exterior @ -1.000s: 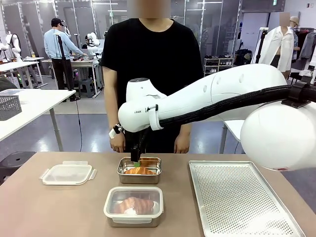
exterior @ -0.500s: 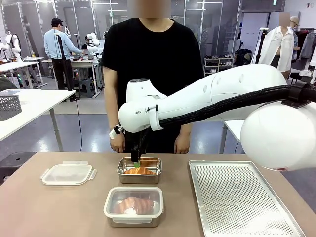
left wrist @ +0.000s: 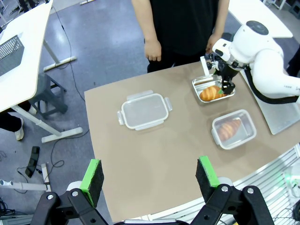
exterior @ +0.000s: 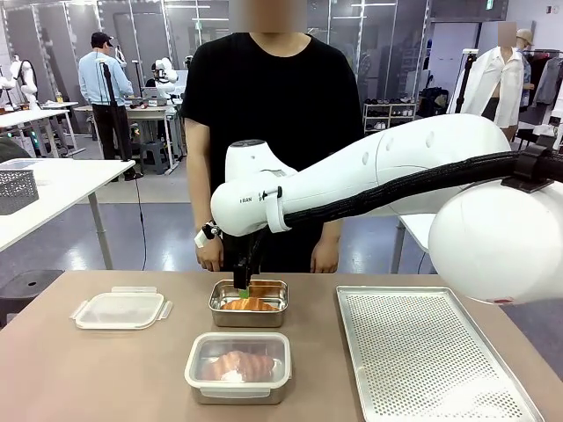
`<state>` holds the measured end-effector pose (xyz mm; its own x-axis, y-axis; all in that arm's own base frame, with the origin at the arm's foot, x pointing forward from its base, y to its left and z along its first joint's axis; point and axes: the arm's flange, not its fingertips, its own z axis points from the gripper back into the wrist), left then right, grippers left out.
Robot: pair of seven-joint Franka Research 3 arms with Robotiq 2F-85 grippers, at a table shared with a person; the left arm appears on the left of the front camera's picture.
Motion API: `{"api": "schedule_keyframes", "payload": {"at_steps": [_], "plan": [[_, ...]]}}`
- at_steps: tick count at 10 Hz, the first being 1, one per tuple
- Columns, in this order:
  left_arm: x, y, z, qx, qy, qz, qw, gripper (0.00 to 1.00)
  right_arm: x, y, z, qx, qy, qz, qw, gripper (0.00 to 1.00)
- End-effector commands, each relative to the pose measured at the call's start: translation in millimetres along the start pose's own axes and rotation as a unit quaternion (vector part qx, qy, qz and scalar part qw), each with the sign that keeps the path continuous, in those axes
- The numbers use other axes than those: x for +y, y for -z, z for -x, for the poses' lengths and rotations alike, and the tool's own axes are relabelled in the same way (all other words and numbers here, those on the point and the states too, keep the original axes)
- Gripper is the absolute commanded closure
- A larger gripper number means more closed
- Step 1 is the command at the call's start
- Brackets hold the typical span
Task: Place the bread into the airtight container.
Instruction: Pick up a Butter Roll and place it into an empty Airtight Container.
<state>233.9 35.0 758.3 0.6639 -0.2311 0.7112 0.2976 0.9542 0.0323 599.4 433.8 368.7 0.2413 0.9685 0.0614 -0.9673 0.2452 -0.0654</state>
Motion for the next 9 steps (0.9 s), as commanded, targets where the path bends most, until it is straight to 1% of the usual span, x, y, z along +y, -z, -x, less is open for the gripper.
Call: {"api": "schedule_keyframes", "payload": {"at_steps": [1,2,3,4,5,7,8,9], "plan": [[-1.6,-0.4,0.0,0.001,0.0,-0.004,1.0,0.0,0.2,-0.4,-1.2,-0.001,-0.001,0.001,1.0,0.02],[-1.6,-0.4,0.0,0.001,0.0,-0.004,1.0,0.0,0.0,0.0,0.0,0.0,0.0,0.0,1.0,0.02],[-1.6,-0.4,0.0,0.001,0.0,-0.004,1.0,0.0,2.5,-25.3,12.2,-0.044,0.01,-0.035,0.998,0.02],[-1.6,-0.4,0.0,0.001,0.0,-0.004,1.0,0.0,2.9,-58.2,50.9,-0.066,0.031,-0.06,0.995,0.02],[-1.6,-0.4,0.0,0.001,0.0,-0.004,1.0,0.0,3.9,-80.3,90.5,-0.07,0.055,-0.066,0.994,0.02],[-1.6,-0.4,0.0,0.001,0.0,-0.004,1.0,0.0,6.1,-107.9,162.1,-0.074,0.096,-0.063,0.991,0.02],[-1.6,-0.4,0.0,0.001,0.0,-0.004,1.0,0.0,7.8,-119.9,202.7,-0.093,0.118,-0.071,0.986,0.02],[-1.6,-0.4,0.0,0.001,0.0,-0.004,1.0,0.0,13.9,-136.7,251.4,-0.111,0.152,-0.066,0.98,0.02]]}}
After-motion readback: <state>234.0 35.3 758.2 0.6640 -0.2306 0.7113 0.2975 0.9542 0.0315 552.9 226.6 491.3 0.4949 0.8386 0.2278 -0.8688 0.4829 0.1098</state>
